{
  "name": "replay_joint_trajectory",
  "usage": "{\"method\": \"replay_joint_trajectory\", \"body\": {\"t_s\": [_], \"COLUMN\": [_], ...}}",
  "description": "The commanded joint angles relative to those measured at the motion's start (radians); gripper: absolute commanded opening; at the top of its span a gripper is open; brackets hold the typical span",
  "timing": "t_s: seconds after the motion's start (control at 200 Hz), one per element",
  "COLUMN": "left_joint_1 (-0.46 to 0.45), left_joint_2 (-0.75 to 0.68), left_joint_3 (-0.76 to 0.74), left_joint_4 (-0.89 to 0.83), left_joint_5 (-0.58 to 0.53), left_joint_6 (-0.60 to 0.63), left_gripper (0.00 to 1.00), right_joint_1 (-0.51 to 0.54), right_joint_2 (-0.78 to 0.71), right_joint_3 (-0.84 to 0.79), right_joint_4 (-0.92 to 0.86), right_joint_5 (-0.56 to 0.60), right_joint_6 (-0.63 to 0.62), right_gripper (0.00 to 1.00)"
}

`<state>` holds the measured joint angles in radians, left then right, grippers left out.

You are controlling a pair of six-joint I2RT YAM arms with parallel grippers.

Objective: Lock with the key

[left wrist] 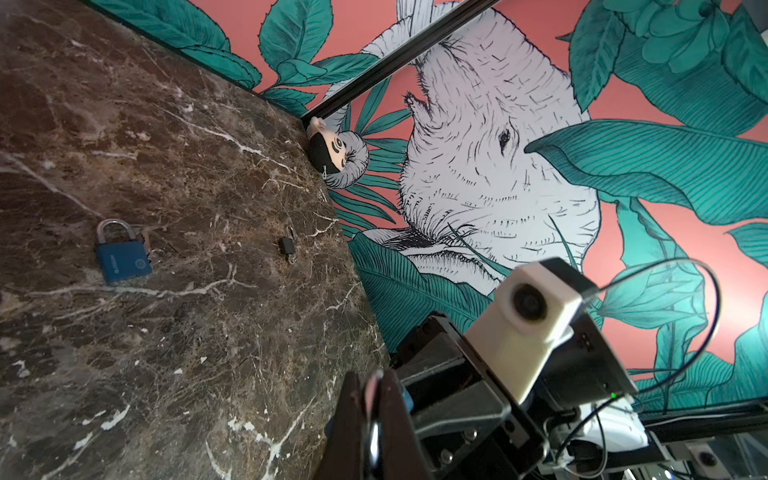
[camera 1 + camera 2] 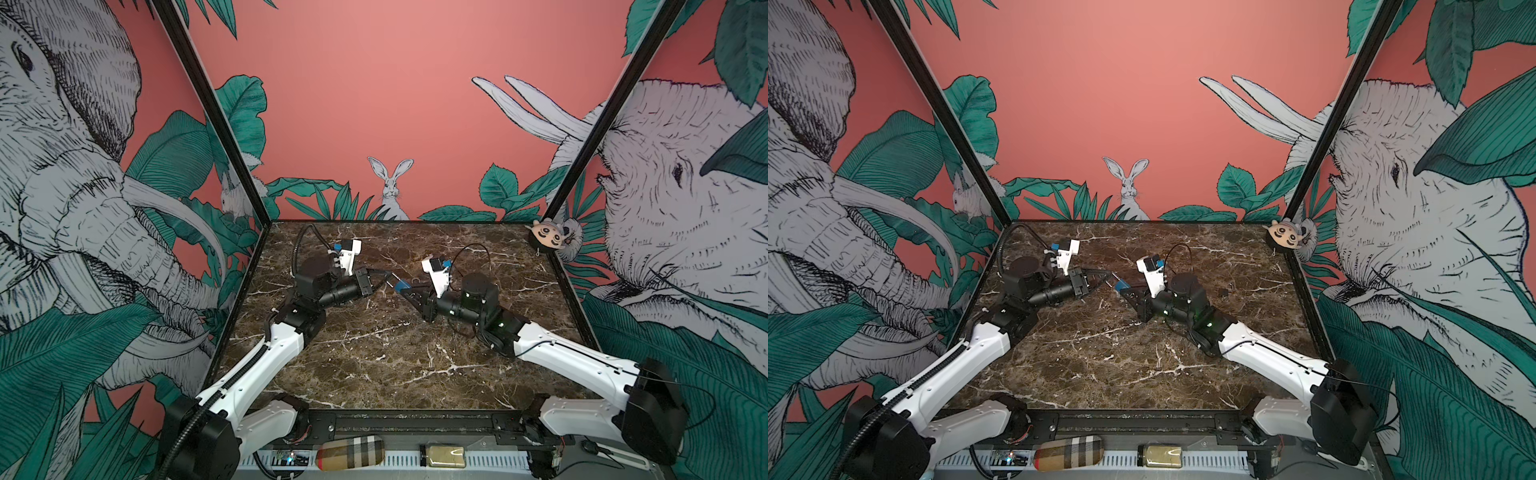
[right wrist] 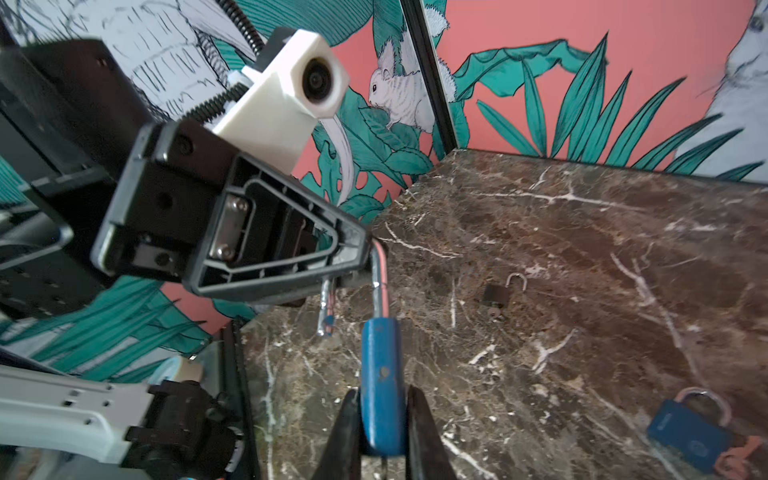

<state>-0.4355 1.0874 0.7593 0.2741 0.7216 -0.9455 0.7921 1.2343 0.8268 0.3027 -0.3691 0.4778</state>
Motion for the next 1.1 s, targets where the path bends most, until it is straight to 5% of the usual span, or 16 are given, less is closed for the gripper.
{"method": "replay_joint_trajectory", "body": {"t_s": [0.0,0.46,1.095], "left_joint_1": [0.001,0.001,-0.016], "left_joint_2": [0.004,0.068,0.118], "left_joint_3": [-0.037,-0.078,-0.065], "left_joint_4": [0.079,0.343,0.389], "left_joint_5": [0.037,0.085,0.137], "left_joint_6": [0.108,0.130,0.040], "left_gripper": [0.00,0.00,0.00], "right_joint_1": [-0.045,-0.116,-0.121], "right_joint_2": [-0.052,-0.117,-0.022], "right_joint_3": [0.067,-0.009,0.008], "right_joint_4": [-0.022,0.210,0.308], "right_joint_5": [-0.078,-0.210,-0.222], "right_joint_6": [0.179,0.510,0.557], "right_gripper": [0.00,0.00,0.00]}}
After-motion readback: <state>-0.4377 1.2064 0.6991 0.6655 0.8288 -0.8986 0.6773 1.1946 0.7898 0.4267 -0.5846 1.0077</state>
